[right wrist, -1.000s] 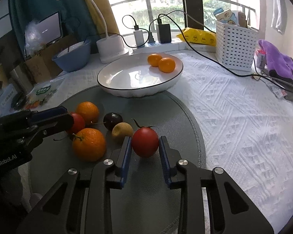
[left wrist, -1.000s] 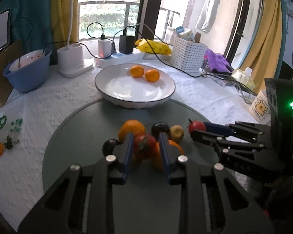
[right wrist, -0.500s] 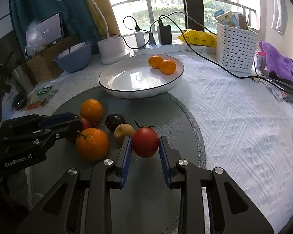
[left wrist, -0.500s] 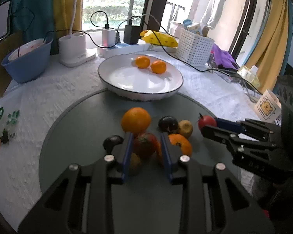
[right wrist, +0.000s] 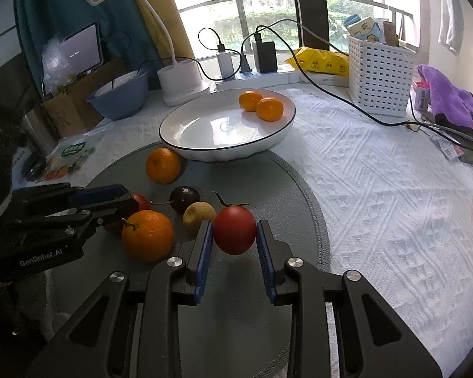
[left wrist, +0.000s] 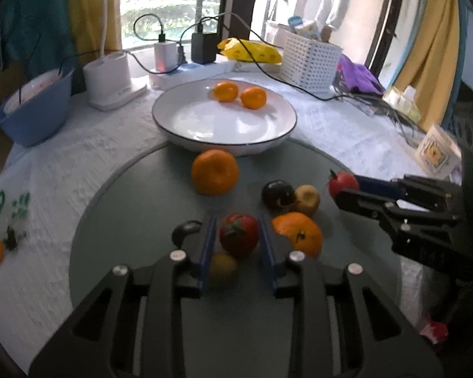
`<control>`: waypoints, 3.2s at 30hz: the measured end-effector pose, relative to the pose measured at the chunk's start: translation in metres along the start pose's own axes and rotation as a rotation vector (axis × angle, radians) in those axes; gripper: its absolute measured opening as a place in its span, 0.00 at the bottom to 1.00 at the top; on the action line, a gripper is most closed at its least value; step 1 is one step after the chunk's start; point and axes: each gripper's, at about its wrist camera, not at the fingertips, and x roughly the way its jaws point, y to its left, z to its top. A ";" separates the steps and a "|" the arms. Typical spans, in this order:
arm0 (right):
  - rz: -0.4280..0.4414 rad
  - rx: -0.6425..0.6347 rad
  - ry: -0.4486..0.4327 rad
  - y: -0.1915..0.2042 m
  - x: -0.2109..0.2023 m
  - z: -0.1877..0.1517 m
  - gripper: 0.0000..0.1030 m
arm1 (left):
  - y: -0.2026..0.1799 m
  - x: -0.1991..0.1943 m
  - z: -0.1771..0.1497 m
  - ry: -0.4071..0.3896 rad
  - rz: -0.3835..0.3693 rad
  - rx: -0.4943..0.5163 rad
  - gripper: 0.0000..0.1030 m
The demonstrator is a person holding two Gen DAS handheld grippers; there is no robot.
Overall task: Organize fruits
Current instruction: 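Carry the left tool's tomato to the plate while the right tool carries its tomato, then open the left tool over the plate while the right tool releases its tomato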
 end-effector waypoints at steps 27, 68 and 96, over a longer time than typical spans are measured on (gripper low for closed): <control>-0.025 0.010 -0.047 -0.009 -0.011 0.019 0.30 | 0.003 -0.013 0.025 -0.034 -0.062 -0.037 0.25; 0.041 -0.059 -0.021 0.001 0.055 0.089 0.30 | 0.053 0.040 0.092 -0.067 -0.040 -0.050 0.25; 0.015 -0.046 -0.061 0.004 0.027 0.084 0.32 | 0.050 0.012 0.092 -0.118 -0.025 -0.059 0.45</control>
